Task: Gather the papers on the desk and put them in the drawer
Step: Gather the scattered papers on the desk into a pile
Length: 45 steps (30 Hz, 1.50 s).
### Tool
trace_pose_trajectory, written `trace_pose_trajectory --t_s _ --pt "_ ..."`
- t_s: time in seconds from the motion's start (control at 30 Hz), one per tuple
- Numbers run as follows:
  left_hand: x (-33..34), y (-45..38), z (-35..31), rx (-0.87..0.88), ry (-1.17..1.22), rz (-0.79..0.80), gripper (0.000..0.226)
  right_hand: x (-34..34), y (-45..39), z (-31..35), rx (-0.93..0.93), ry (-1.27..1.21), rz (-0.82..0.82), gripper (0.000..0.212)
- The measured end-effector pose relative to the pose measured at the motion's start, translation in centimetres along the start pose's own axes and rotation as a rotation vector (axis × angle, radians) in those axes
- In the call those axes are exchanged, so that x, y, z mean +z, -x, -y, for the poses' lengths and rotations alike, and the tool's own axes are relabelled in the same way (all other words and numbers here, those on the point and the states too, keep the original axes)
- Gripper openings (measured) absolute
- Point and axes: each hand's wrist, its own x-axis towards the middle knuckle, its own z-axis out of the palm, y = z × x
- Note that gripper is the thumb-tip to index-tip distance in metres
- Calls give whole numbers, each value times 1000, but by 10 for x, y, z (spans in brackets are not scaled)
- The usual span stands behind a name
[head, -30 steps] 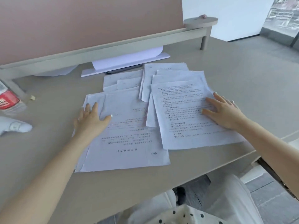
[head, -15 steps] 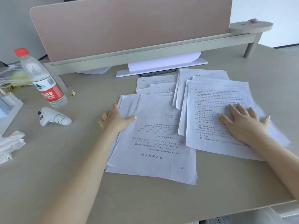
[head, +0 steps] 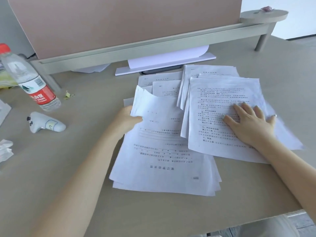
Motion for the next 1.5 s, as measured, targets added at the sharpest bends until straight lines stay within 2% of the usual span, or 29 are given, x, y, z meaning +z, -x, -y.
trace_pose_trajectory --t_s 0.2,0.33,0.43,0.5,0.57,0.6,0.63,0.7,0.77,0.83,0.93,1.03,1.1,1.2,1.33,1.5 --pt "-76 -21 -22 79 80 -241 25 -4 2 1 17 -18 32 68" --pt "-112 -36 -10 -30 164 -281 34 -17 4 1 16 -11 66 64" --pt "-90 -44 -11 -25 198 -246 32 -27 2 -5 -9 -20 97 50" --pt "-49 -50 -24 -13 279 -192 30 -36 -3 -15 5 -181 167 57" --pt "-3 -60 -38 15 373 -124 30 -48 -9 -27 70 -571 292 81" --pt "19 -64 -46 27 375 -92 26 -53 -11 -34 87 -751 326 86" --pt "39 -68 -56 46 344 -77 20 -56 -12 -41 87 -862 330 79" --pt "71 -72 -73 101 288 -97 14 -58 -13 -53 66 -913 281 56" --pt "90 -76 -80 140 231 -132 15 -52 -15 -62 78 -914 246 45" --pt "92 -80 -75 141 95 -189 35 -44 -19 -66 78 -872 227 47" --pt "66 -81 -44 120 -350 -294 54 -32 -29 -66 39 -667 191 51" --pt "39 -73 -8 -39 -602 -247 74 -29 -37 -54 29 -404 144 54" --pt "36 -70 7 -115 -646 -182 78 -26 -41 -45 32 -279 142 56" --pt "50 -75 4 -1 -638 -153 79 -20 -39 -44 1 -161 134 60" --pt "83 -85 -24 146 -539 -96 82 -25 -24 -65 47 -216 107 60" --pt "135 -92 -63 264 -606 30 86 -40 3 -113 178 -279 76 59"
